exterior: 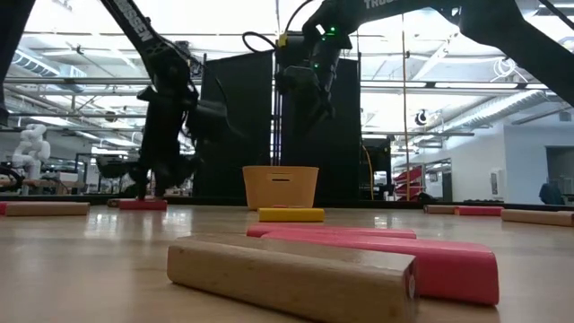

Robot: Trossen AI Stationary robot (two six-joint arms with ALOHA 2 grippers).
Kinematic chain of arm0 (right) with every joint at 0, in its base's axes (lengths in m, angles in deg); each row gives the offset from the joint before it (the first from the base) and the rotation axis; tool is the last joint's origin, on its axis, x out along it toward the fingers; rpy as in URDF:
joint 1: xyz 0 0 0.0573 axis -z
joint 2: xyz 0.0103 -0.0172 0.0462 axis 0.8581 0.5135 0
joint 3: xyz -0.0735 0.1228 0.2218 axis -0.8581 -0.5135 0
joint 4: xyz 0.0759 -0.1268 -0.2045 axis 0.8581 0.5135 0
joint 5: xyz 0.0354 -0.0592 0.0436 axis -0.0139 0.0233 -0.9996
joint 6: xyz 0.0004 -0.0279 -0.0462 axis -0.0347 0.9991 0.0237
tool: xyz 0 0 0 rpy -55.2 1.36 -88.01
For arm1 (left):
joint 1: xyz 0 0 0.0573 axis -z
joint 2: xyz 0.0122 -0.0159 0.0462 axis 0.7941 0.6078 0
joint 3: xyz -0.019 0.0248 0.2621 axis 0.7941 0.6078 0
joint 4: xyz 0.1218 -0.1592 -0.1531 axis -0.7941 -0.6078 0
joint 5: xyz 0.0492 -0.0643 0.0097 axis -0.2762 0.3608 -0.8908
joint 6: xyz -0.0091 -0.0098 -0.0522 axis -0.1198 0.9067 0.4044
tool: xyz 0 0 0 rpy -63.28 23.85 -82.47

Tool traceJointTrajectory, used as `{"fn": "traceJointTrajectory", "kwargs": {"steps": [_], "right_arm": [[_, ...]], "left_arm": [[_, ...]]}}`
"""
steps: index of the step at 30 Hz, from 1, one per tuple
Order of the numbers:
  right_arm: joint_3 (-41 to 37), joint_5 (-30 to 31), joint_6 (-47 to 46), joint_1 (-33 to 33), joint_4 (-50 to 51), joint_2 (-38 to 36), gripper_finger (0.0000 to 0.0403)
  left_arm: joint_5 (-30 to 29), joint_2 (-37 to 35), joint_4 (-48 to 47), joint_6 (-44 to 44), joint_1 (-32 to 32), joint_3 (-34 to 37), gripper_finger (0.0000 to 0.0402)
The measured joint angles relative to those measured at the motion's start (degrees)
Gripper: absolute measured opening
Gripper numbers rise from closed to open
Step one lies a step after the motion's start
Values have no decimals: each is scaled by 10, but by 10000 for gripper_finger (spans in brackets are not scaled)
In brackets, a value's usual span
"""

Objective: Sort blocks
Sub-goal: Put the yellow block into the yellow bin

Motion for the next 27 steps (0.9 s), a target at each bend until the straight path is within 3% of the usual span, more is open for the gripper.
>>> {"fn": "traceJointTrajectory", "kwargs": {"steps": [7,10,15,20,23,27], "right_arm": [[0,2,17,6,17,-5,114],[0,3,30,8,34,-10,114],[0,18,70,4,36,-32,114],[0,3,96,-9,-7,-59,114],[0,-45,115,-22,-45,-67,114],[0,-115,138,-43,-90,-67,114]], "left_arm": [[0,-76,-1,1,-4,-32,87],[49,-134,0,32,-19,-46,87],[221,-249,14,140,-67,-54,87],[487,-344,47,312,-110,-51,87],[619,-384,108,406,-108,-35,87],[683,-419,161,478,-84,6,87]]}}
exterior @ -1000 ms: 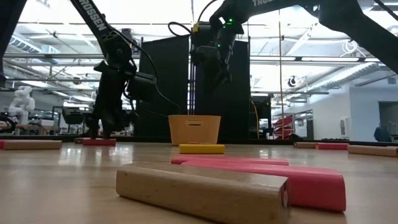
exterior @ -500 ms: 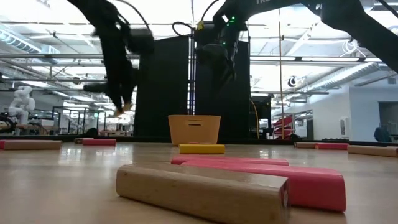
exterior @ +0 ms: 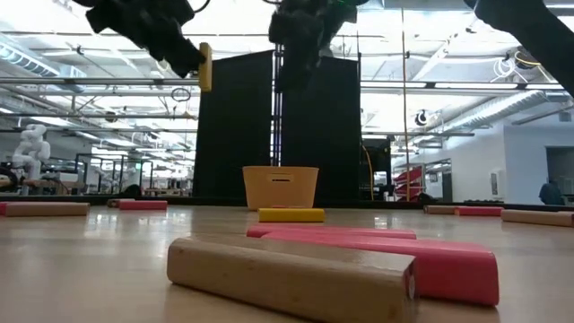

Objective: Sort blocks
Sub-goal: Put the yellow block into the yellow bin

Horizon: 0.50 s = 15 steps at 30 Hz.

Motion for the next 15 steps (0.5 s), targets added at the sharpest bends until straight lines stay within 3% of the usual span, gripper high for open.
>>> {"fn": "traceJointTrajectory", "kwargs": {"steps": [3,8,15], "right_arm": [[0,-10,3,-22,-18,0,114],[0,2,8,-55,-41,0,114],[0,7,-19,-61,-161,-1,114]], "left_arm": [[8,-27,67,40,22,64,87],[8,-82,288,134,52,191,87],[-90,-161,535,211,62,319,87]]}}
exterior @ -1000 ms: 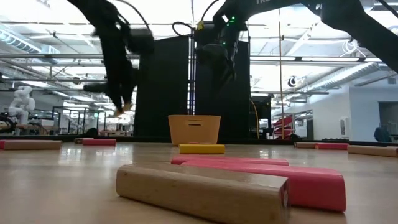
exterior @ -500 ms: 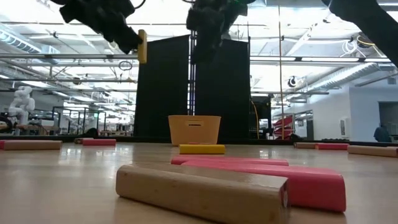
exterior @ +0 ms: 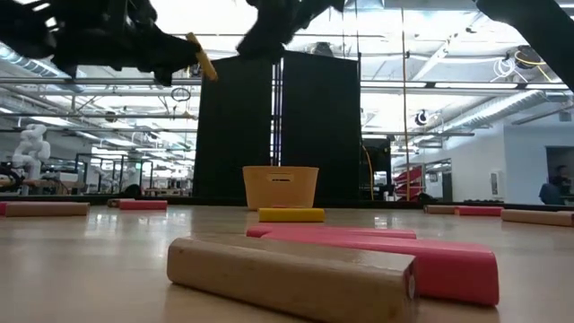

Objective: Sort blocks
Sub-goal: Put the yellow block into the yellow bin

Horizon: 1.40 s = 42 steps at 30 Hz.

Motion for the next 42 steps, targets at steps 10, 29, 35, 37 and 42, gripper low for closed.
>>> {"fn": "traceJointTrajectory", "kwargs": {"steps": [10,29,35,37,42], "right_arm": [[0,22,-20,1,-138,5,114],[0,106,0,-12,-114,12,286],[0,107,1,-13,-123,15,317],[0,107,3,-14,-121,16,317],[-1,115,20,-15,-118,25,314]], "left_arm": [[-71,-20,92,-31,0,32,87],[-131,5,157,-76,-1,32,87],[-131,63,227,-75,-1,28,87],[-128,82,248,-75,-1,22,87],[-103,118,266,-61,0,-4,87]]}}
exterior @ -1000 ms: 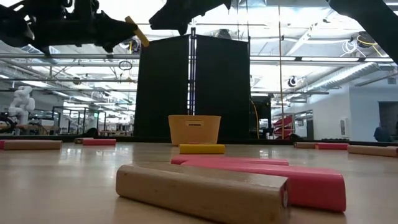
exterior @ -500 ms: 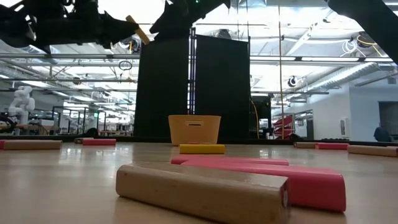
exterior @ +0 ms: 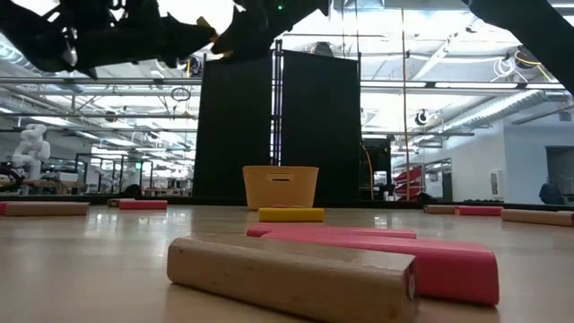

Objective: Sort blocks
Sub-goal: Put the yellow block into the yellow bin

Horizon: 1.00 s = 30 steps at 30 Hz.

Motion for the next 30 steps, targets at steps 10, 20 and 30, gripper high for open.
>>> {"fn": "traceJointTrajectory", "kwargs": {"steps": [10,20,30], "right_arm": [[0,60,29,0,-8,0,233],[0,54,36,1,-7,0,70],[0,17,-70,91,44,-12,70]], "left_arm": [[10,33,-2,2,0,-12,87],[-38,34,-5,2,0,-12,147],[-52,-41,-123,47,-25,-12,257]]}}
